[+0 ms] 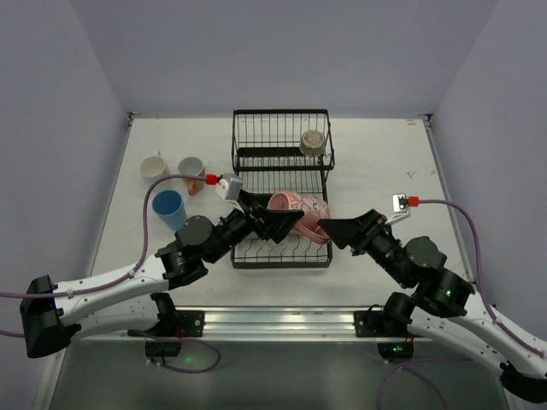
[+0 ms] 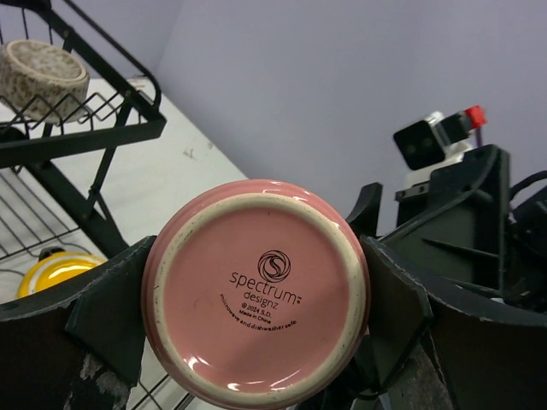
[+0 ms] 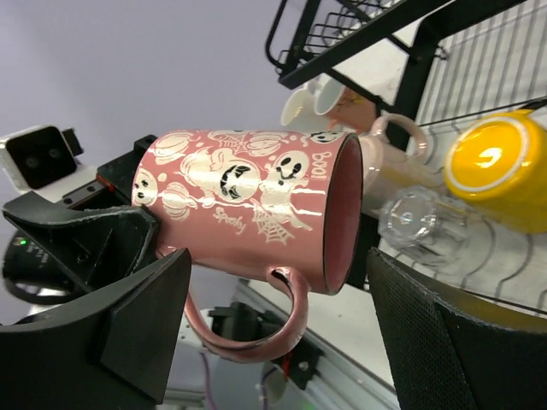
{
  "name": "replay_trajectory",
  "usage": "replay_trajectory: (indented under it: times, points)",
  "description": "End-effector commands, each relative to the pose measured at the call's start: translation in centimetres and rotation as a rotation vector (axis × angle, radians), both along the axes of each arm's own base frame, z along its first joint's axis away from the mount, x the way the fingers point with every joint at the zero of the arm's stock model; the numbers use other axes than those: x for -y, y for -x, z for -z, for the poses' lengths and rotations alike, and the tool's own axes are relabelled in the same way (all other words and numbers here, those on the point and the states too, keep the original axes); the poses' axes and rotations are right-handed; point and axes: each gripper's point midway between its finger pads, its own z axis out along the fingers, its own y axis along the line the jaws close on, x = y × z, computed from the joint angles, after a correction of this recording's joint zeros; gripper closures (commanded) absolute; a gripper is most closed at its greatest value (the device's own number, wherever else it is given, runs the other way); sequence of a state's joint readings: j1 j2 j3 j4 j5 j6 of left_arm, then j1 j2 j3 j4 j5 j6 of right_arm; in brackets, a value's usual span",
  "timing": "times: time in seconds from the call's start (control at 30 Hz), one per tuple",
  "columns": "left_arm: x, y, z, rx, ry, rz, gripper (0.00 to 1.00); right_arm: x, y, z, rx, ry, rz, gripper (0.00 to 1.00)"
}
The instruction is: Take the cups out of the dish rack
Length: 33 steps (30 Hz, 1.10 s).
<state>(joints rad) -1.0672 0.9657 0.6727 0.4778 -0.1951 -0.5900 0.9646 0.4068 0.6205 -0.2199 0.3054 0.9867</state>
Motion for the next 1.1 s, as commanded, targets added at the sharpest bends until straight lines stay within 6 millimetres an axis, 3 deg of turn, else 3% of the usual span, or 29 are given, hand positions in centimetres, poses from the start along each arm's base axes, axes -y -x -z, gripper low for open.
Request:
replay_trajectory:
  times: [0.0,0.2,0.33,0.43,0.53,0.57,0.63,0.67,0.8,0.83,0.87,0.93,0.97,1.0,1.07]
  points:
    - [-2.2,2.2,-8.9,0.165,0.288,0.054,1.0,-1.7,1.1,-3.0,0.022,-0.175,-0.108,0.15]
    - [-3.2,4.2,-10.4,0.191,0.372,0.127,1.0,-3.2,2.6,-5.5,0.071,-0.273,-0.24,0.19]
    - [-3.6,5.6,-11.5,0.207,0.419,0.19,1.0,-3.9,3.9,-8.4,0.166,-0.378,-0.334,0.26]
    - [-3.6,6.2,-11.9,0.206,0.446,0.227,1.0,-4.3,4.7,-10.1,0.216,-0.434,-0.389,0.33]
    - [-3.2,7.1,-11.7,0.207,0.456,0.287,1.0,-4.3,5.0,-11.4,0.253,-0.49,-0.41,0.44]
    - [-3.2,7.2,-11.6,0.202,0.457,0.293,0.99,-4.3,5.0,-11.4,0.254,-0.499,-0.41,0.52]
    - [-3.3,7.2,-11.4,0.193,0.46,0.292,0.9,-4.1,4.9,-12.0,0.274,-0.525,-0.398,0.67]
    - [-3.4,7.2,-11.2,0.189,0.459,0.288,0.8,-4.0,4.8,-12.0,0.276,-0.53,-0.392,0.8]
    - [-3.9,7.2,-11.0,0.19,0.454,0.27,0.46,-3.8,4.4,-12.3,0.286,-0.55,-0.372,1.0]
    - [-3.9,7.1,-10.9,0.193,0.447,0.267,0.38,-3.7,4.4,-12.3,0.288,-0.552,-0.367,1.0]
    - [-3.8,7.0,-10.7,0.185,0.421,0.261,0.23,-3.6,4.3,-12.5,0.294,-0.553,-0.357,1.0]
    - [-4.2,6.6,-10.7,0.192,0.384,0.22,0.05,-3.8,3.8,-12.4,0.274,-0.517,-0.334,1.0]
    - [-4.7,6.0,-11.6,0.192,0.382,0.178,0.02,-3.7,3.4,-12.2,0.275,-0.482,-0.307,1.0]
    - [-4.9,5.4,-10.6,0.173,0.312,0.14,0.0,-4.0,2.9,-11.2,0.242,-0.426,-0.289,1.0]
    - [-5.7,4.0,-10.0,0.132,0.239,0.049,0.0,-3.5,2.3,-11.7,0.253,-0.383,-0.242,1.0]
